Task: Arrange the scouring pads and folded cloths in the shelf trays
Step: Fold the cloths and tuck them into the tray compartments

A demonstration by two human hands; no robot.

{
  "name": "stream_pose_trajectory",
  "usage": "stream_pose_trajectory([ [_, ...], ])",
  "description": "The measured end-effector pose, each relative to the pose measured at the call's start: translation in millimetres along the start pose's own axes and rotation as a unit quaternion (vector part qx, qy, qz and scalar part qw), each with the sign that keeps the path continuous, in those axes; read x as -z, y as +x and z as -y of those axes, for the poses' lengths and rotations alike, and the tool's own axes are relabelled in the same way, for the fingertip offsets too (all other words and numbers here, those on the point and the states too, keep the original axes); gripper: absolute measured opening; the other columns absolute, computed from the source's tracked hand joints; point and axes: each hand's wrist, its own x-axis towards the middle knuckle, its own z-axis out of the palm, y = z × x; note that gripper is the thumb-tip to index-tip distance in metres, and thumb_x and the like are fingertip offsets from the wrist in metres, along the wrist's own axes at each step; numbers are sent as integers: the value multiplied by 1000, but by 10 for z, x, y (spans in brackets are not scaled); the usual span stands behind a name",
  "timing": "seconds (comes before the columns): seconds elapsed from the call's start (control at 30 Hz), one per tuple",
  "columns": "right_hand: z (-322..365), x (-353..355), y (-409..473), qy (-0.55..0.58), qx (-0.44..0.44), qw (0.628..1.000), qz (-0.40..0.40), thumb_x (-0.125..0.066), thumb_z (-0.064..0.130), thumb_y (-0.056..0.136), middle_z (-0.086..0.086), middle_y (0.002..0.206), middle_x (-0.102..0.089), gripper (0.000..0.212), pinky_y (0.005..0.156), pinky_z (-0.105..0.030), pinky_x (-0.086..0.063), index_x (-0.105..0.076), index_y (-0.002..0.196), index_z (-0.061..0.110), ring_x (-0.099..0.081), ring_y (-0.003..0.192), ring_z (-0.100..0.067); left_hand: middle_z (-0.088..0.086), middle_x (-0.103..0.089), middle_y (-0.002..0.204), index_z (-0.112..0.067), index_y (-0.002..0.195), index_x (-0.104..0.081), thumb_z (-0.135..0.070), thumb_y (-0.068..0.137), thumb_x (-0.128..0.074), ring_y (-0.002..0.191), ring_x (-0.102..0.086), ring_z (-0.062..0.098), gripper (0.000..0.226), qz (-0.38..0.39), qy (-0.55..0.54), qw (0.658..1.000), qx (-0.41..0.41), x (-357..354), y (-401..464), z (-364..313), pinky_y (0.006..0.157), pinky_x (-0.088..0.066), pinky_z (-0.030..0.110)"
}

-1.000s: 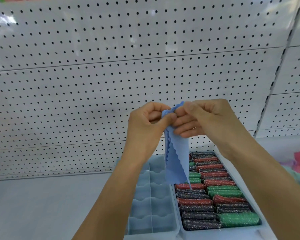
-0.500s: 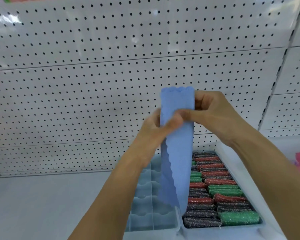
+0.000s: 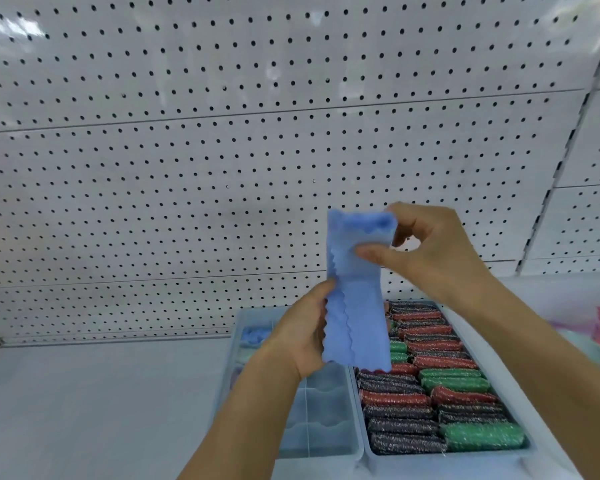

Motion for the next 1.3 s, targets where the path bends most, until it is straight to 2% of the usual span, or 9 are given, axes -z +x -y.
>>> stream_pose_trajectory([
  [0.23,-241,-132,-314,-109,79,990,32,-64,18,73,12,89,-66,10,79,-34,-42,-70,81,20,-58,82,-8,16,-74,81,-1,76,-78,-60,95,-34,64,-72,23,75,69,-115,991,12,-2,30,24,53,-58,27],
  [0.37,-288,-126,-329,-135,143,979,56,-68,19,74,13,85,-67,8,75,-40,-45,-68,81,23,-62,81,-12,20,-66,101,4,106,-70,-61,91,-44,82,-68,29,72,99,-166,980,38,-10,-18,30,67,-60,33],
  [0.5,-419,-146,-453,-140,170,970,103,-79,17,68,13,98,-71,26,81,-38,-52,-69,90,27,-64,94,-7,20,-61,102,7,113,-59,-28,84,-61,91,-62,32,45,83,-129,988,28,16,17,17,94,-50,47],
  [0.67,-476,-36,-611,-204,181,944,188,-78,49,70,15,129,-59,54,104,-27,-39,-65,118,28,-48,127,-3,12,-59,82,6,101,-56,-4,82,-58,78,-58,24,21,86,-131,987,41,102,50,34,74,-54,36],
  [0.77,-530,-82,-607,-326,243,893,195,-83,26,68,10,135,-55,62,102,-29,-36,-57,123,29,-44,129,-10,11,-57,80,2,102,-54,0,81,-61,76,-57,21,23,128,-169,976,48,119,48,65,71,-53,33],
  [0.83,-540,-140,-586,-291,257,909,151,-78,9,68,8,125,-63,53,96,-30,-39,-60,113,28,-51,121,-13,12,-63,83,3,101,-58,-7,81,-60,78,-61,22,22,101,-119,987,33,108,60,108,75,-53,32],
  [0.97,-334,-195,-561,3,4,1000,22,-68,13,84,10,91,-72,20,75,-37,-53,-69,93,31,-65,86,-17,12,-65,126,-11,128,-58,-55,97,-37,111,-64,25,58,56,-31,998,-24,100,48,181,93,-51,44],
  [1.1,-296,-212,-463,274,-252,928,-16,-64,8,85,-7,97,-75,15,80,-49,-56,-70,99,9,-70,92,-31,11,-68,121,-18,125,-62,-78,75,-25,108,-67,25,87,111,-35,987,-107,60,-124,190,82,-56,37],
  [1.3,-225,-398,-509,326,-295,898,-8,-50,26,98,-13,98,-73,24,61,-43,-58,-65,107,10,-72,81,-35,7,-72,99,-28,124,-58,-71,82,-48,66,-66,18,61,2,154,962,-224,-193,-191,247,39,-42,23],
])
